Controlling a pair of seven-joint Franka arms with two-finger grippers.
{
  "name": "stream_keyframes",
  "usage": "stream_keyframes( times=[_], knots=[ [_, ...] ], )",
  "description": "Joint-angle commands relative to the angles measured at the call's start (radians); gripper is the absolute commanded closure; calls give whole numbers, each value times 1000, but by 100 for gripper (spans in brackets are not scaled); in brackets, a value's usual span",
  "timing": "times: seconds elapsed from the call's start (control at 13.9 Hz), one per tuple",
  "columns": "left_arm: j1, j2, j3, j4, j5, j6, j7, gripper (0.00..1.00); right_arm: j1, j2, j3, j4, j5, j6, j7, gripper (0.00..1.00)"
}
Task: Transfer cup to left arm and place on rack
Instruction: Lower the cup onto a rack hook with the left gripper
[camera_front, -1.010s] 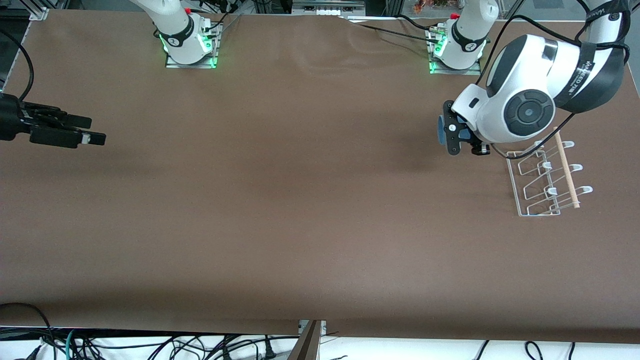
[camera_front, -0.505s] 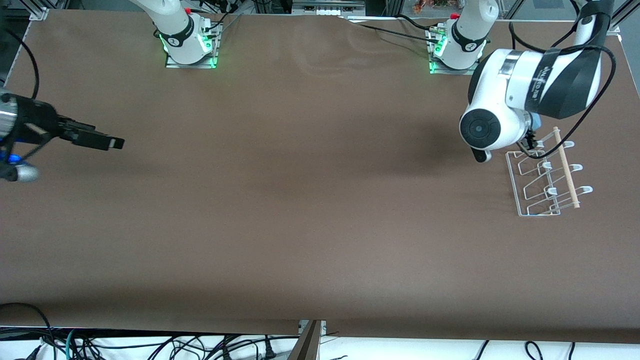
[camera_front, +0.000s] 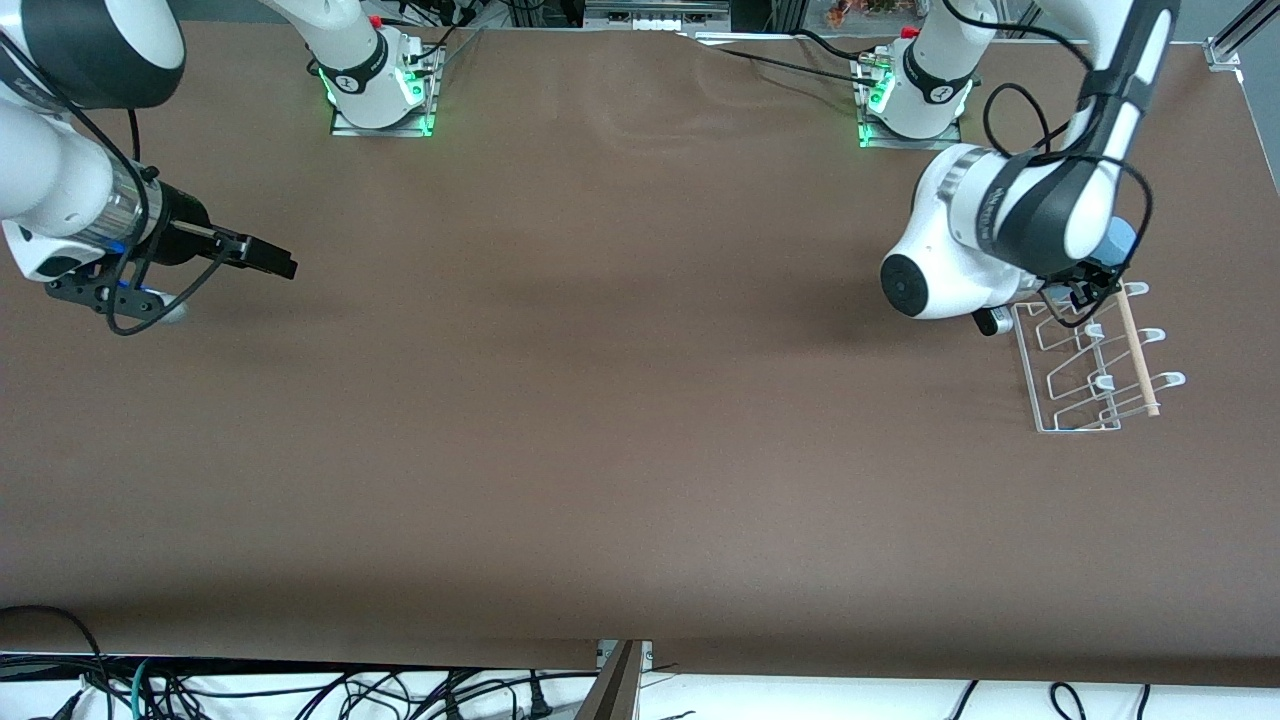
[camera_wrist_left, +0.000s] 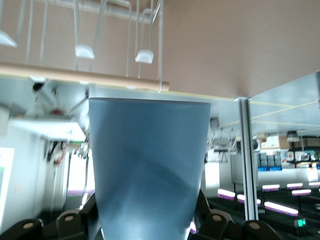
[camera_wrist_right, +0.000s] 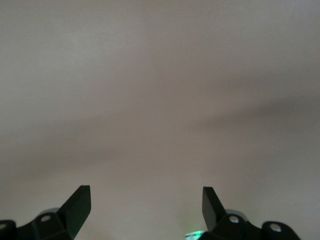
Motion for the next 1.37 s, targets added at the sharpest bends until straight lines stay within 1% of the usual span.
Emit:
stream_keyframes(
  times=[0.0, 0.07, 0.14, 0.36, 0.5, 0.58, 0.72, 0.87, 1.01, 1.08, 1.15, 1.3],
  knots=[
    [-7, -25, -8, -80, 102, 38, -85, 100, -64, -61, 85, -132, -106, 102, -64, 1],
    [-7, -19, -8, -80, 136, 49, -86, 100, -76, -66, 102, -149, -130, 130, -76, 1],
    [-1, -9, -8, -81, 168, 56, -86, 100, -85, -67, 105, -150, -134, 141, -87, 1],
    [36, 46, -8, -86, 285, 81, -88, 100, -94, -110, 107, -140, -132, 112, -162, 1],
    [60, 56, -8, -87, 301, 122, -86, 100, -102, -135, 110, -100, -132, 33, -170, 1],
    [70, 65, -6, -87, 307, 142, -88, 100, -119, -135, 126, -72, -132, 2, -170, 1],
    [83, 85, -6, -89, 337, 156, -95, 100, -172, -133, 185, -39, -132, -35, -172, 1],
    [119, 91, -8, -90, 376, 190, -109, 100, -186, -133, 203, -28, -132, -58, -181, 1],
    [120, 93, -6, -107, 379, 199, -127, 100, -196, -126, 213, 24, -123, -127, -243, 1],
    [120, 102, -6, -113, 380, 199, -140, 100, -200, -126, 213, 37, -121, -136, -253, 1],
    [119, 108, -6, -116, 380, 199, -155, 100, -203, -127, 213, 38, -120, -138, -254, 1],
    [126, 125, -8, -127, 425, 201, -178, 100, -208, -126, 214, 38, -117, -149, -273, 1]
  ],
)
